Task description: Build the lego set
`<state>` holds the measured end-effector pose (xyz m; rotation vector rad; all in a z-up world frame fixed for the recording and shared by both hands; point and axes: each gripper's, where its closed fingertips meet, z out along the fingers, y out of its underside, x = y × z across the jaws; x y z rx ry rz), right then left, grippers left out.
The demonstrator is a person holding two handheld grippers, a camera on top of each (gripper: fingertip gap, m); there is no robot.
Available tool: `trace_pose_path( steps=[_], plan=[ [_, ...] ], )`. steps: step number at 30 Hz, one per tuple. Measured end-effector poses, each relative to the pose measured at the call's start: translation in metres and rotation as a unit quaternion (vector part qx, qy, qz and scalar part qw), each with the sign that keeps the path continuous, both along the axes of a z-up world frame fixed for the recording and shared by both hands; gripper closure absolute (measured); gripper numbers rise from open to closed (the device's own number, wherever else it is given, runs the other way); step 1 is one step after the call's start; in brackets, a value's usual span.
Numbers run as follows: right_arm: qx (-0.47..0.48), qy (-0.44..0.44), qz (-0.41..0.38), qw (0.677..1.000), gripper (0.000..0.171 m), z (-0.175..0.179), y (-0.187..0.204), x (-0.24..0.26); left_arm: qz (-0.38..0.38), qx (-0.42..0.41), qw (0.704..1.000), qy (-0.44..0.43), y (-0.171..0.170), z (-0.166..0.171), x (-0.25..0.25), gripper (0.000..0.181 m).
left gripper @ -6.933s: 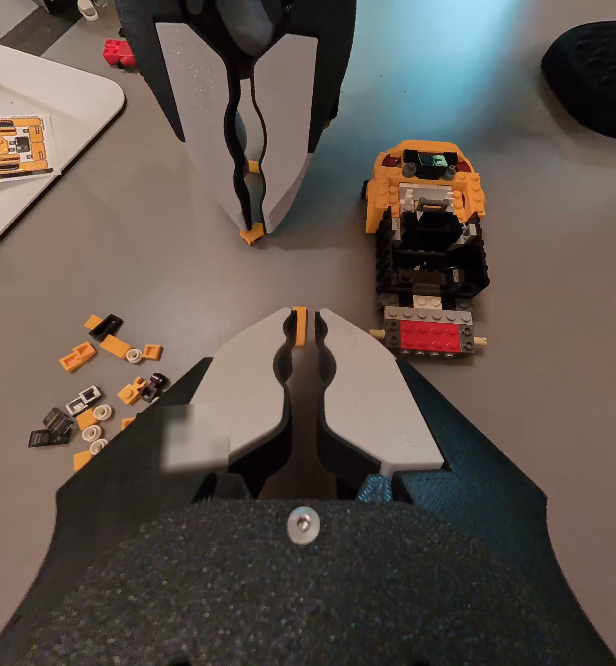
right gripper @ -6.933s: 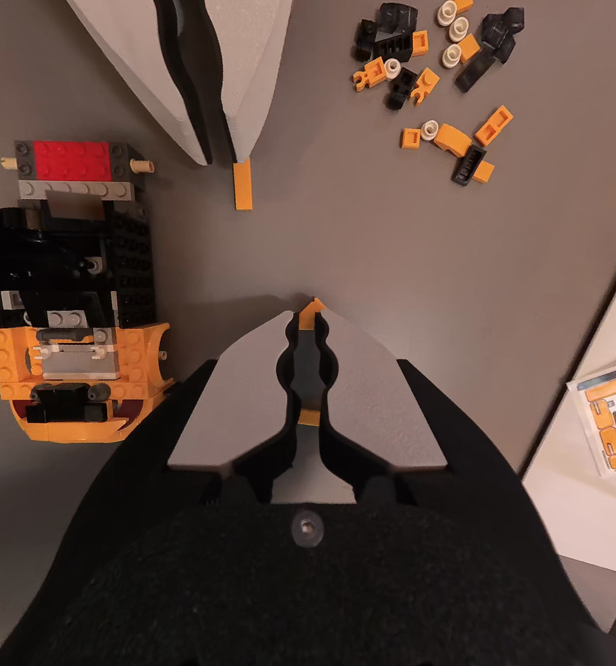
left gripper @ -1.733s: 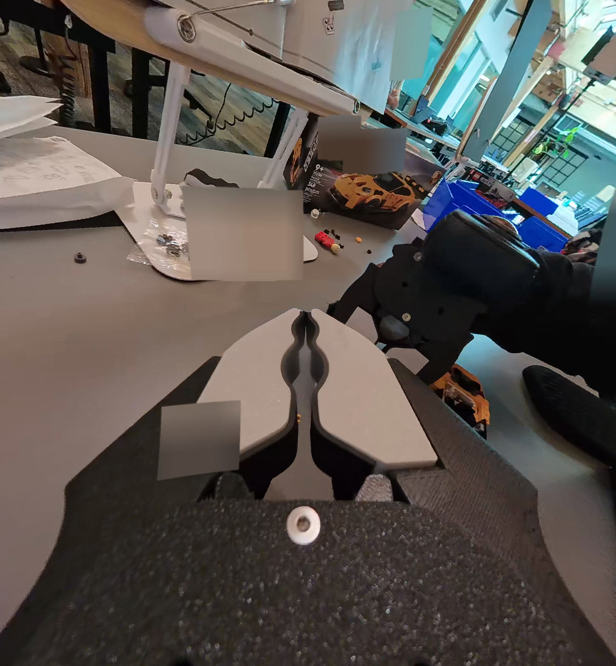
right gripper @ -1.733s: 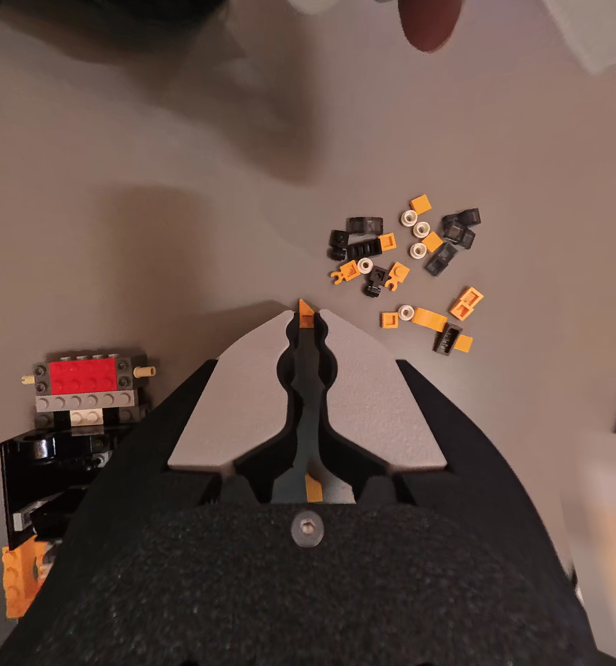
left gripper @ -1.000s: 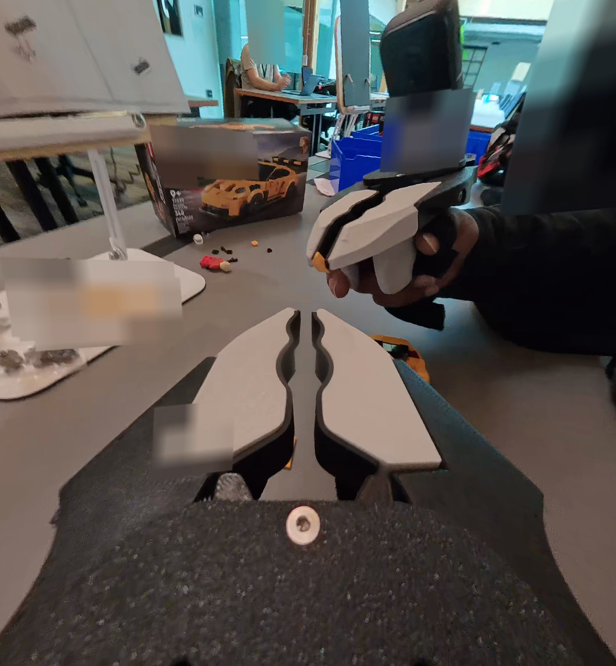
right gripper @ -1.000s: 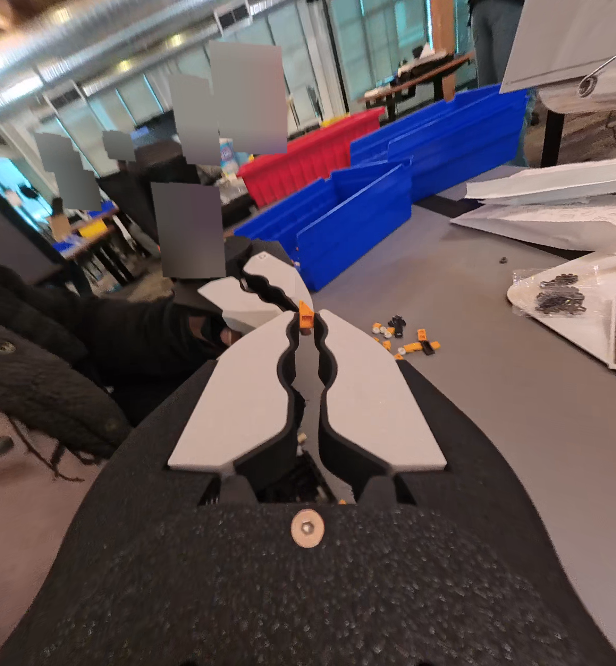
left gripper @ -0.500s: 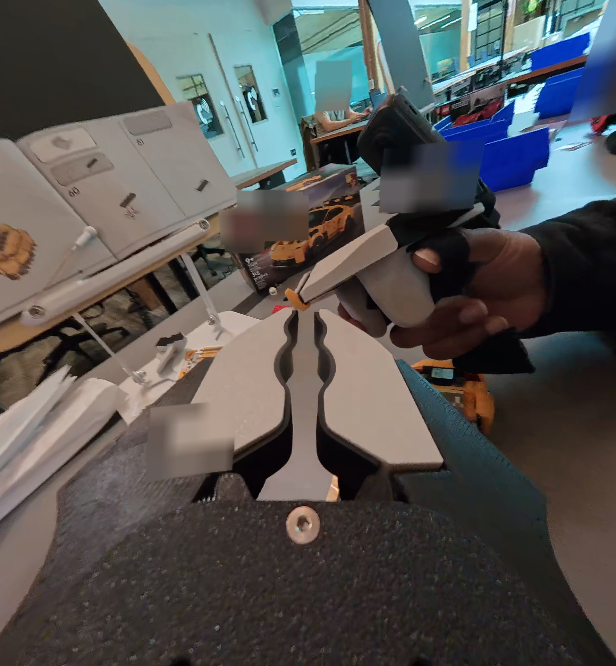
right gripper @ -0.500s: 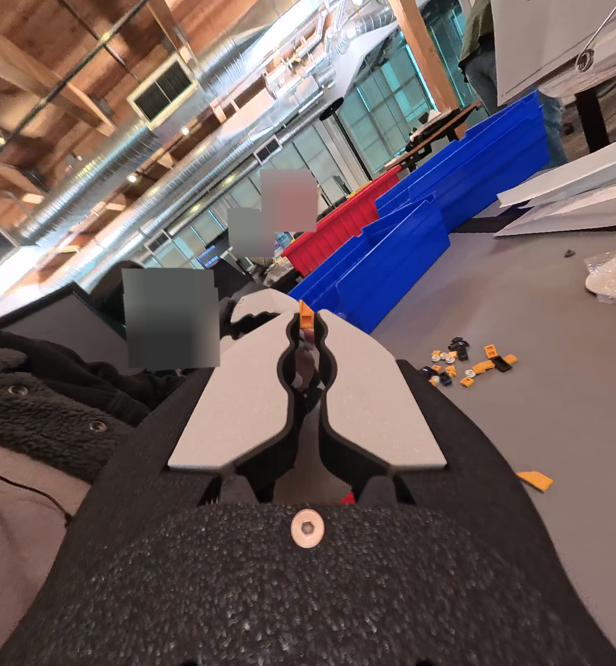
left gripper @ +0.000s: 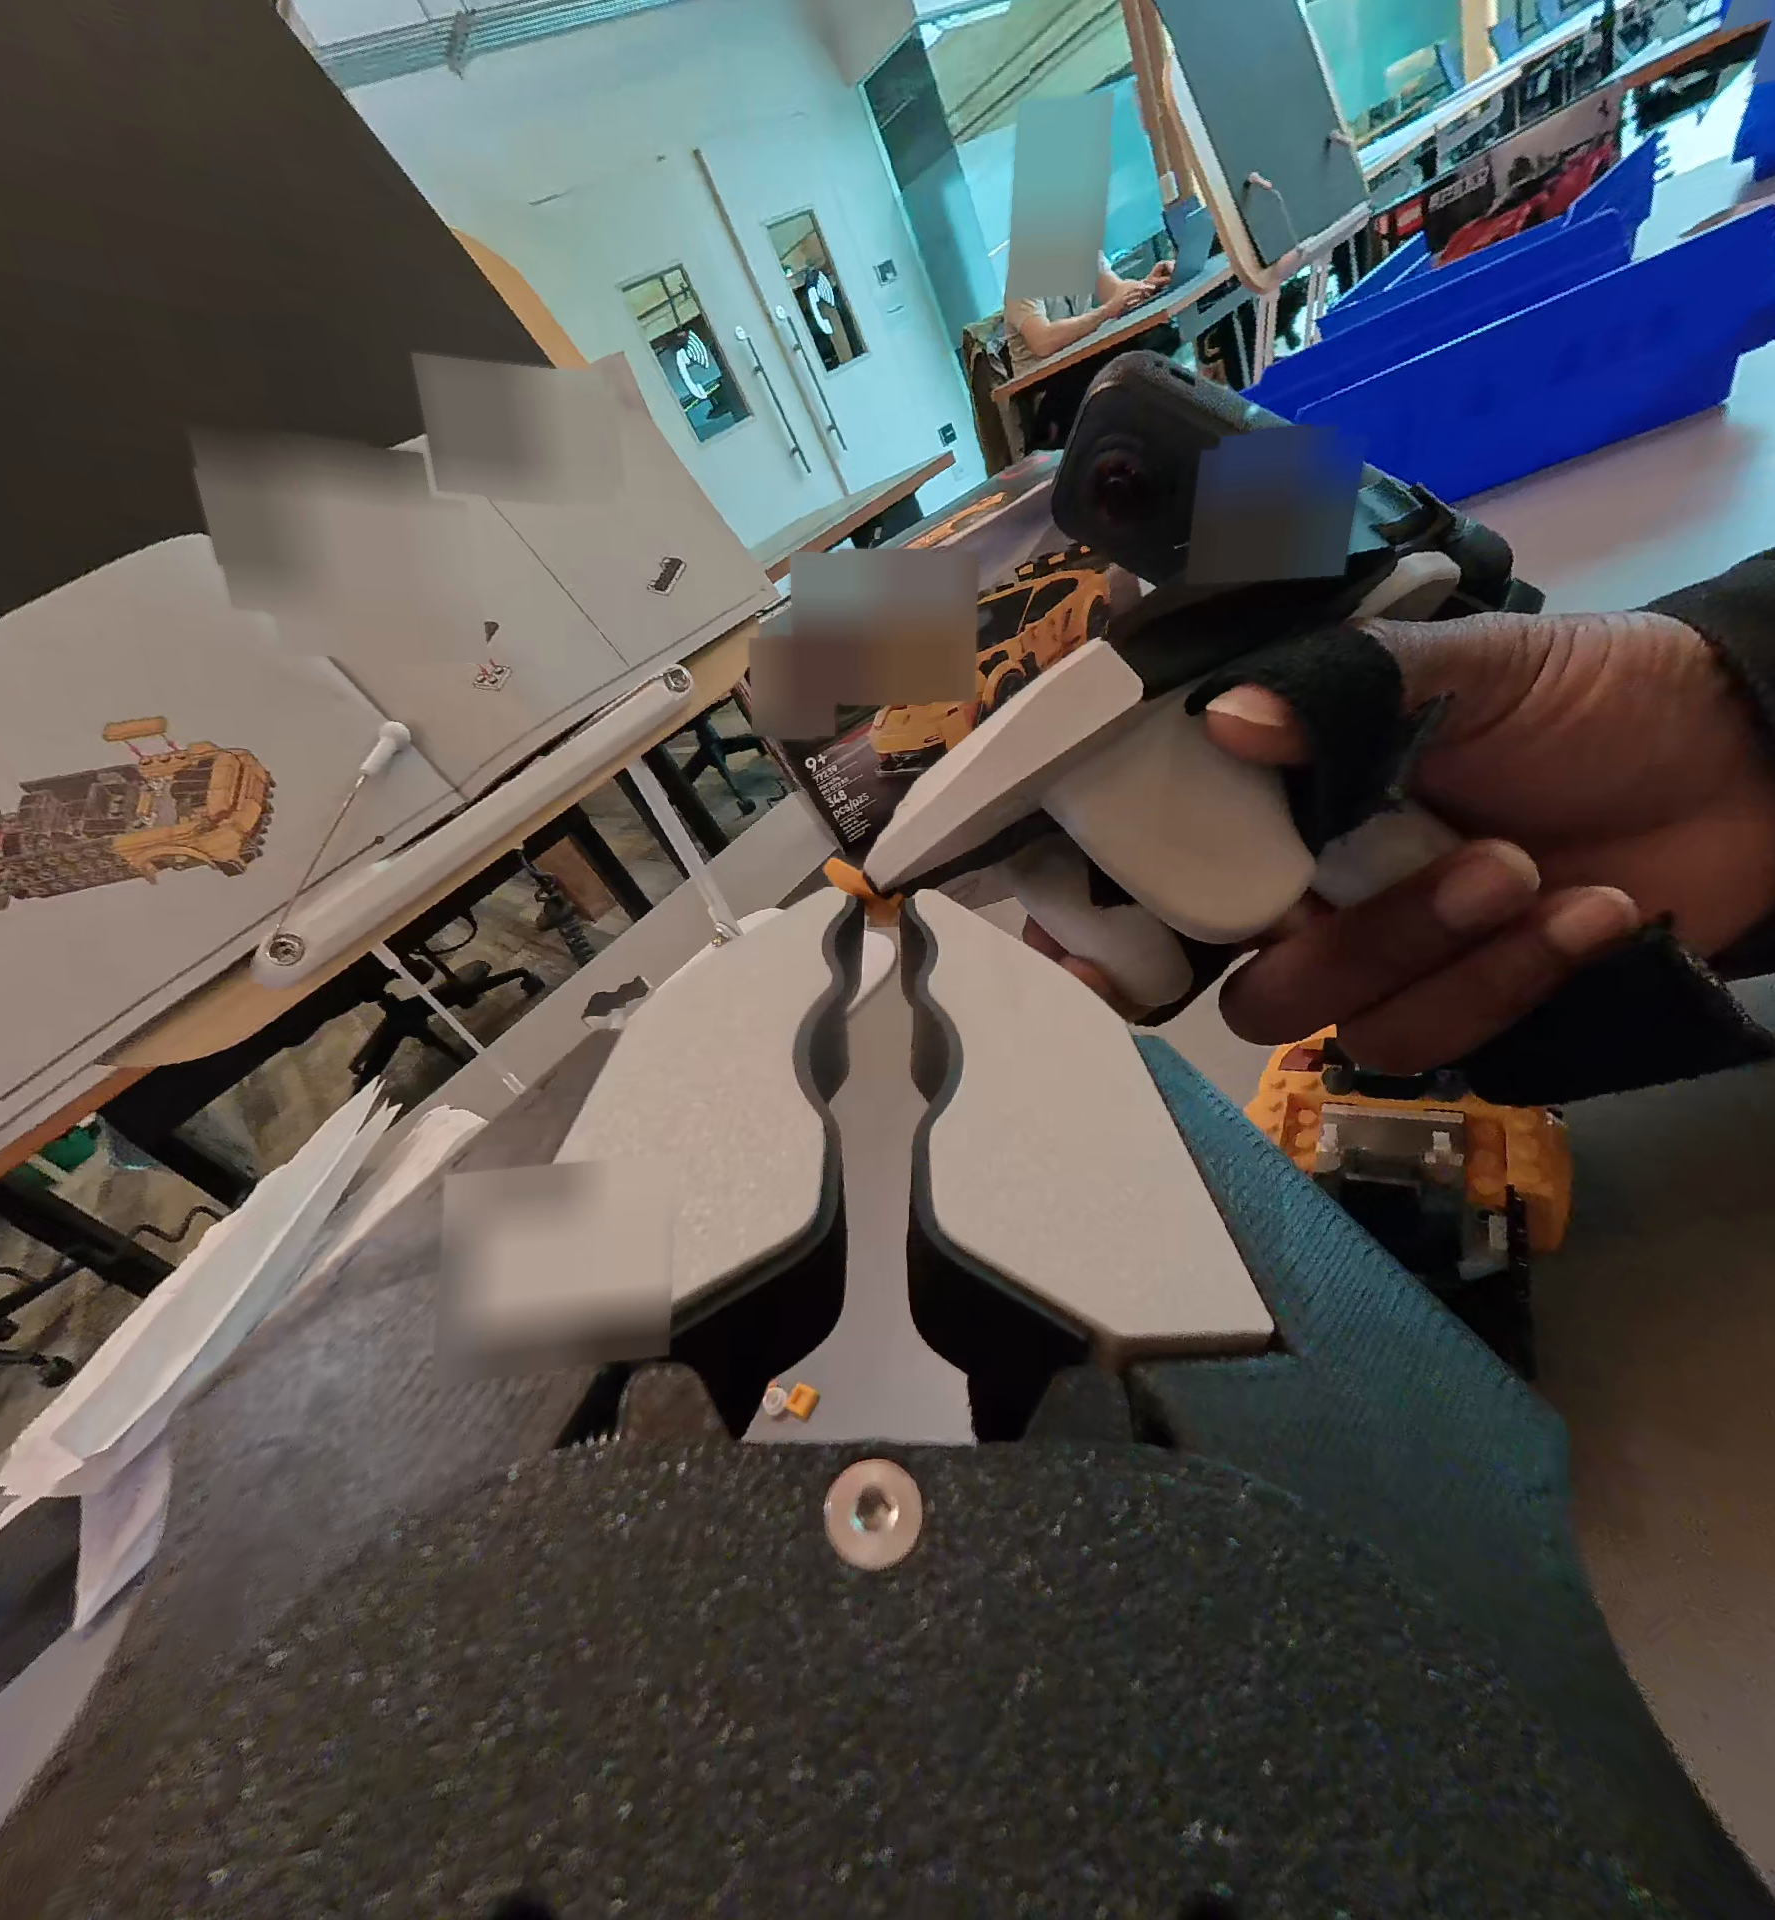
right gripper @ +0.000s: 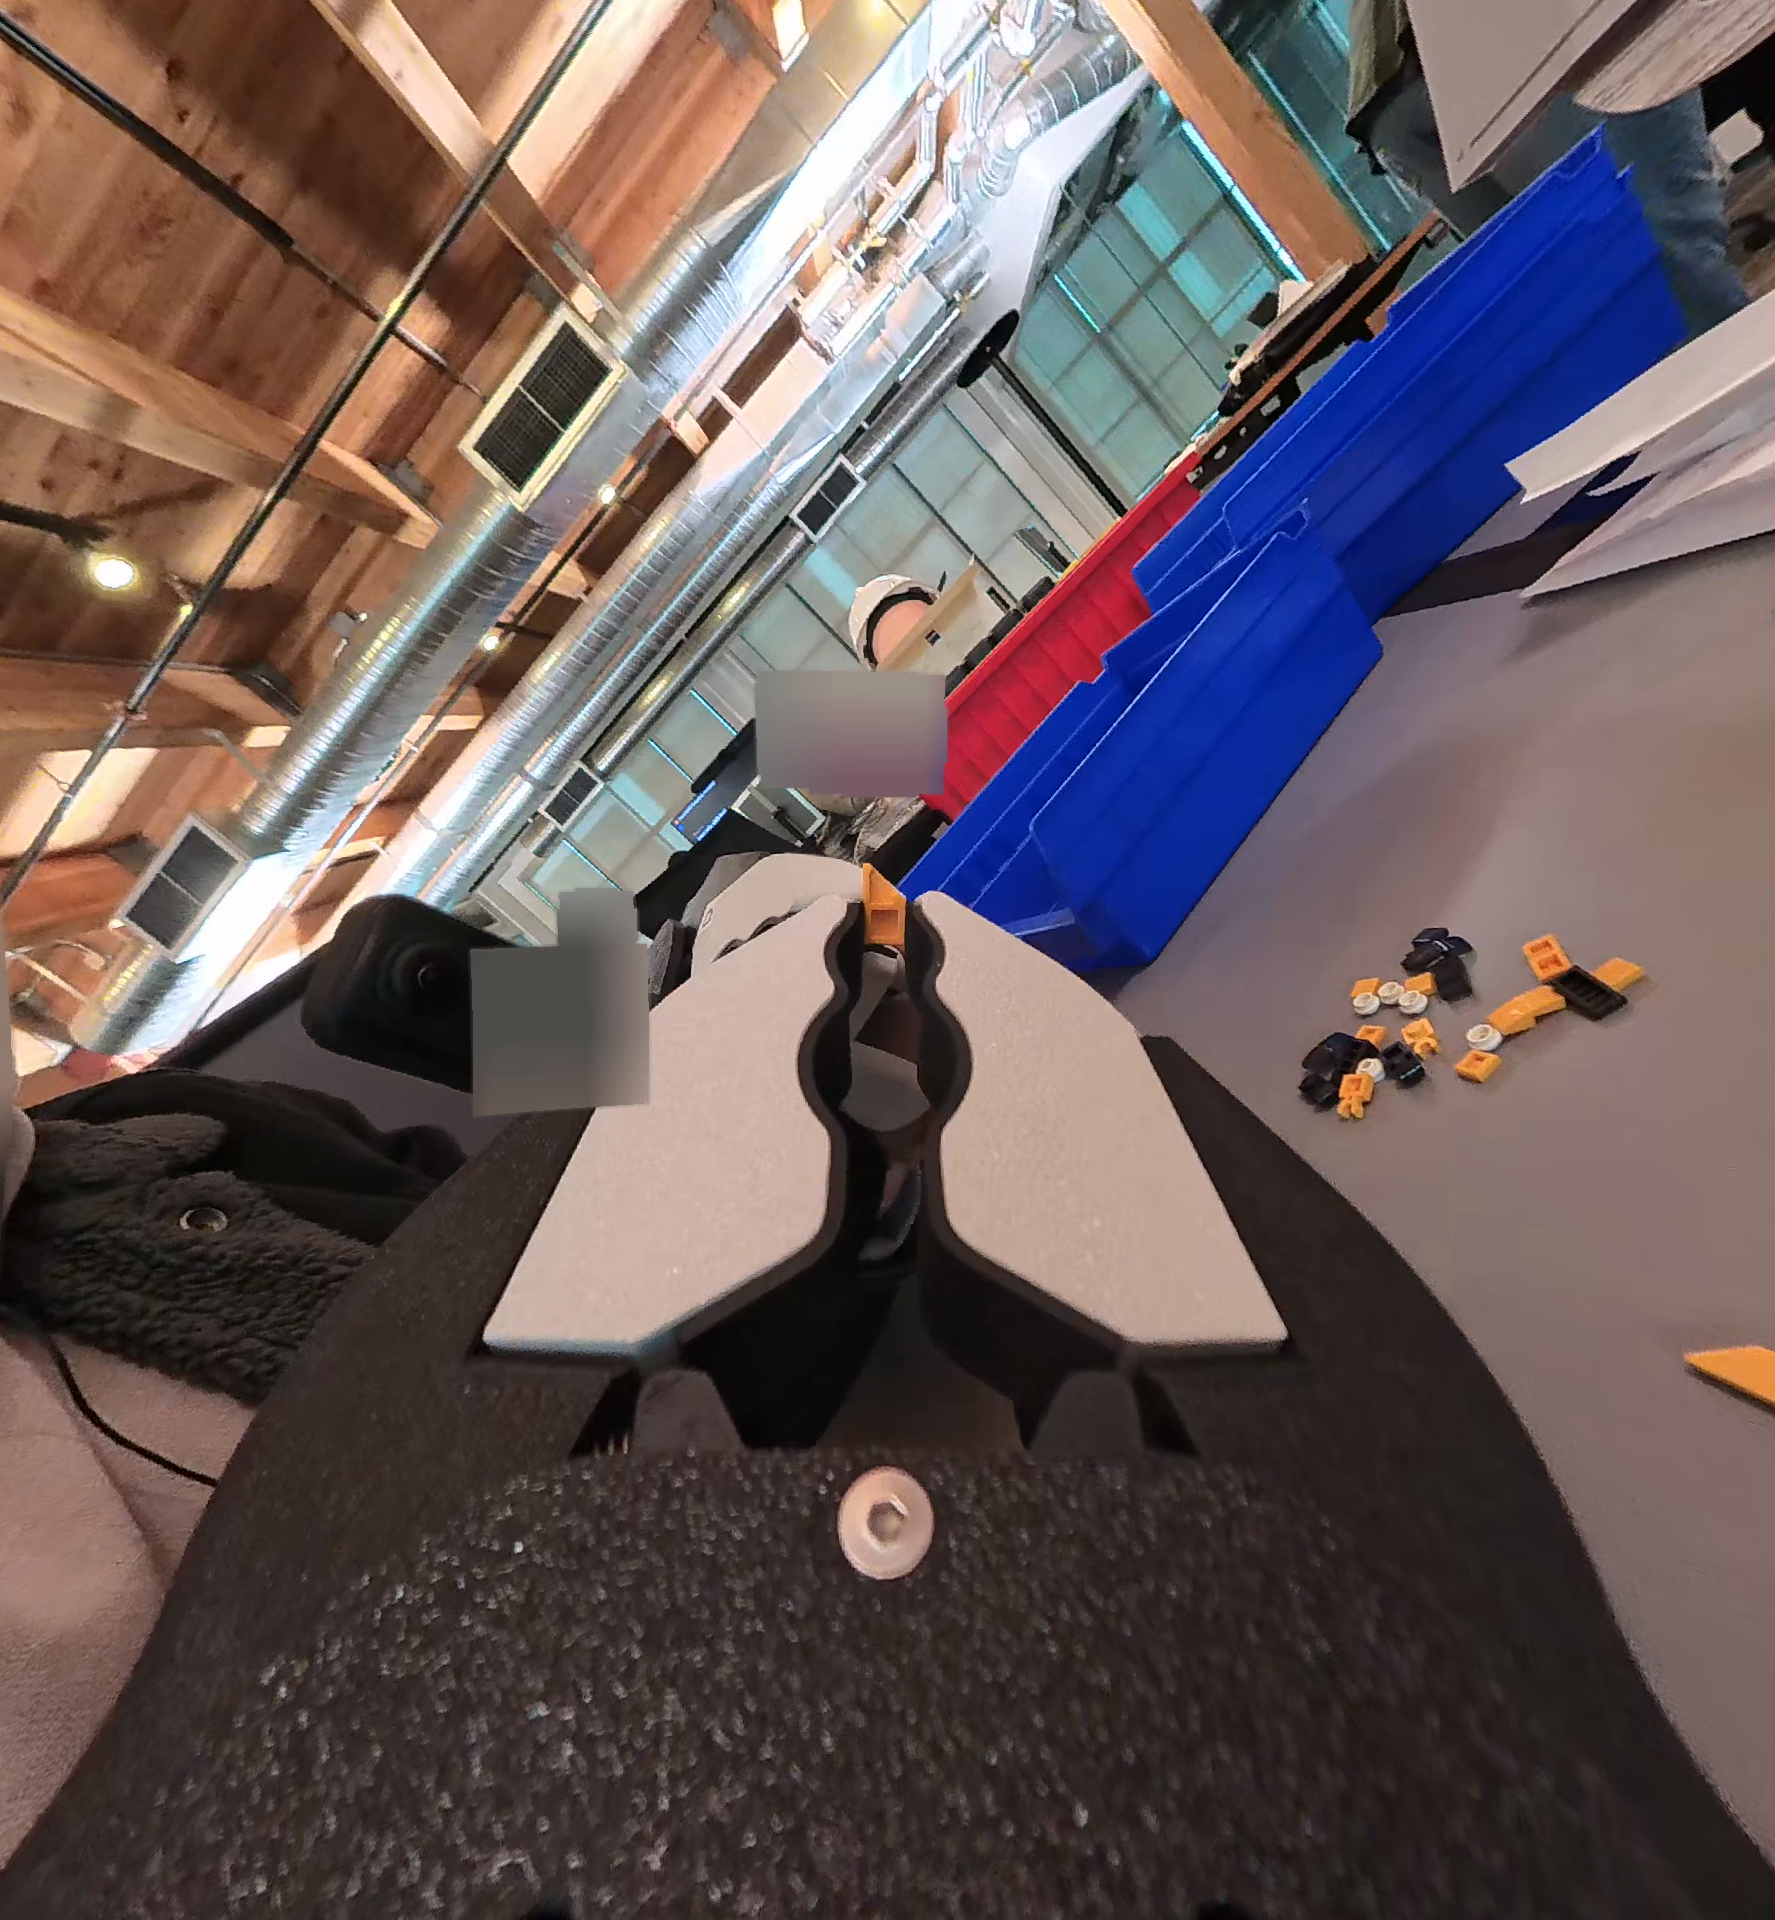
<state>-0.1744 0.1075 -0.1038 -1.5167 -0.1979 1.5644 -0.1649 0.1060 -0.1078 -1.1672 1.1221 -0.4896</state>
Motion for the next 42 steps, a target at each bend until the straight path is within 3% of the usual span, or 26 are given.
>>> trace_pose_path(
  steps=[9,19,30,37,42],
  plan=[
    [0.004,-0.033,0.025,0.999,0.163,-0.007,-0.002,0.0,-0.021,0.018,0.999,0.027,-0.002,-0.007,-0.002,0.178],
    [0.064,-0.171,0.104,0.978,0.163,-0.028,-0.019,0.006,-0.063,0.121,0.983,0.12,-0.015,-0.027,-0.002,0.18],
    [0.121,-0.395,0.214,0.885,0.157,-0.059,-0.038,0.017,-0.102,0.179,0.957,0.203,-0.032,-0.055,0.008,0.181],
    [0.124,-0.458,0.19,0.859,0.158,-0.068,-0.021,0.043,-0.093,0.138,0.965,0.203,-0.019,-0.059,0.001,0.181],
    [0.137,-0.566,0.173,0.794,0.159,-0.095,-0.005,0.09,-0.093,0.098,0.97,0.202,-0.014,-0.067,-0.002,0.181]
  ],
)
